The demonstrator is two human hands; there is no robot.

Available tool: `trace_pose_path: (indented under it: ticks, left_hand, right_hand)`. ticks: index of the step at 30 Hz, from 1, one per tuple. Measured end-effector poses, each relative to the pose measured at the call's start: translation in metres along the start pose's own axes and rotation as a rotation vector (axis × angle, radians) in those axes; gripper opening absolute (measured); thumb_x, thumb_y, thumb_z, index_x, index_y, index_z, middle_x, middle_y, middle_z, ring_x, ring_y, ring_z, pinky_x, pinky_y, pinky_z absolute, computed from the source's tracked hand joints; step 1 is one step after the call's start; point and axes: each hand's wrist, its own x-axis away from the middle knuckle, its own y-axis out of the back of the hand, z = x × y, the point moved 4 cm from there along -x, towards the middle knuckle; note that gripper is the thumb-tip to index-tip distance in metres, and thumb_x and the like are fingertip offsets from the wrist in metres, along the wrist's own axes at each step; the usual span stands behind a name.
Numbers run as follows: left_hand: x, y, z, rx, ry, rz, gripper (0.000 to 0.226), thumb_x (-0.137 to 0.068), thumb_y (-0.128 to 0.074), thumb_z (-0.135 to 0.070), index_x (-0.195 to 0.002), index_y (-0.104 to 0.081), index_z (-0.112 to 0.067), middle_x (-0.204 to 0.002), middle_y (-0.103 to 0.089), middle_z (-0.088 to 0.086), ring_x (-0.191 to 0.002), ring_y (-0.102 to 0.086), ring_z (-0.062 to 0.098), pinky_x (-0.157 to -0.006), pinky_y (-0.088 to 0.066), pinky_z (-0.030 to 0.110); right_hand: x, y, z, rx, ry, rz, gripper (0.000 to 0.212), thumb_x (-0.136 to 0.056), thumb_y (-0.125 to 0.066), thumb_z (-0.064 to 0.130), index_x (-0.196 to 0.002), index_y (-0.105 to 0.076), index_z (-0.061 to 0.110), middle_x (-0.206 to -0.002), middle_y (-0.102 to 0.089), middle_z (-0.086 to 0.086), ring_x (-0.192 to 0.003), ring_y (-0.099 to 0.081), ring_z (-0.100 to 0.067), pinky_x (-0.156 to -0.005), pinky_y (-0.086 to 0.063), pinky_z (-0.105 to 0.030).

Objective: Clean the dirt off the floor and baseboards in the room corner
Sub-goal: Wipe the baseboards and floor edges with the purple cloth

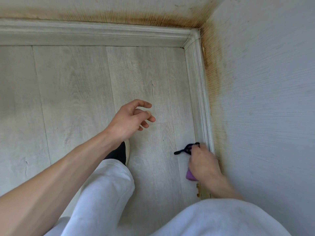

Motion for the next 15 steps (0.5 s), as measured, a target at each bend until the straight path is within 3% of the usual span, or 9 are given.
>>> trace_pose_path:
  ticks: [2, 5, 7, 10, 12, 15]
  left_hand:
    - [0.001, 0.001, 0.000, -0.009, -0.002, -0.002, 0.023, -0.101, -0.057, -0.016, -0.121, -0.064, -0.025, -0.095, -0.079, -0.002, -0.082, -0.069, 0.015, -0.080, -0.052, 0.032]
    - [0.003, 0.004, 0.001, -0.027, 0.001, -0.012, 0.023, -0.101, -0.057, -0.016, -0.121, -0.064, -0.027, -0.094, -0.079, -0.003, -0.082, -0.070, 0.014, -0.081, -0.053, 0.032]
    - [0.003, 0.008, 0.004, -0.033, 0.006, -0.023, 0.023, -0.101, -0.057, -0.017, -0.121, -0.064, -0.027, -0.094, -0.079, -0.004, -0.081, -0.070, 0.014, -0.081, -0.053, 0.032]
    - [0.002, 0.013, 0.007, -0.028, 0.016, -0.037, 0.022, -0.102, -0.057, -0.018, -0.121, -0.064, -0.027, -0.094, -0.079, -0.004, -0.081, -0.070, 0.013, -0.082, -0.054, 0.032]
    - [0.001, 0.015, 0.008, -0.014, 0.030, -0.039, 0.022, -0.102, -0.057, -0.018, -0.121, -0.064, -0.027, -0.094, -0.079, -0.004, -0.081, -0.069, 0.014, -0.082, -0.053, 0.032]
    - [-0.004, 0.018, 0.006, 0.003, 0.039, -0.040, 0.022, -0.102, -0.057, -0.018, -0.121, -0.064, -0.027, -0.094, -0.079, -0.004, -0.081, -0.069, 0.014, -0.082, -0.053, 0.032]
  right_hand:
    - [-0.024, 0.049, 0.019, 0.023, 0.098, -0.224, 0.045, -0.097, -0.057, 0.004, -0.140, -0.054, 0.014, -0.140, -0.046, -0.010, -0.084, -0.059, -0.023, -0.063, -0.045, -0.033]
    - [-0.082, 0.125, 0.058, 0.128, 0.183, -0.493, 0.053, -0.094, -0.060, -0.001, -0.145, -0.048, 0.007, -0.151, -0.036, -0.015, -0.105, -0.060, -0.034, -0.065, -0.041, -0.035]
    - [-0.121, 0.154, 0.077, 0.187, 0.196, -0.578, 0.048, -0.098, -0.053, -0.003, -0.145, -0.047, 0.003, -0.152, -0.033, -0.018, -0.117, -0.055, -0.037, -0.070, -0.046, -0.040]
    - [-0.132, 0.126, 0.074, 0.203, 0.227, -0.569, 0.048, -0.100, -0.047, -0.007, -0.147, -0.044, -0.001, -0.149, -0.037, -0.022, -0.120, -0.054, -0.038, -0.080, -0.055, -0.043]
    - [-0.105, 0.081, 0.054, 0.139, 0.270, -0.519, 0.057, -0.094, -0.058, -0.007, -0.149, -0.043, -0.002, -0.147, -0.041, -0.023, -0.115, -0.058, -0.037, -0.082, -0.057, -0.042]
    - [-0.096, 0.076, 0.036, -0.144, 0.257, -0.446, 0.061, -0.088, -0.066, -0.002, -0.147, -0.049, 0.002, -0.146, -0.045, -0.018, -0.117, -0.060, -0.033, -0.091, -0.052, -0.036]
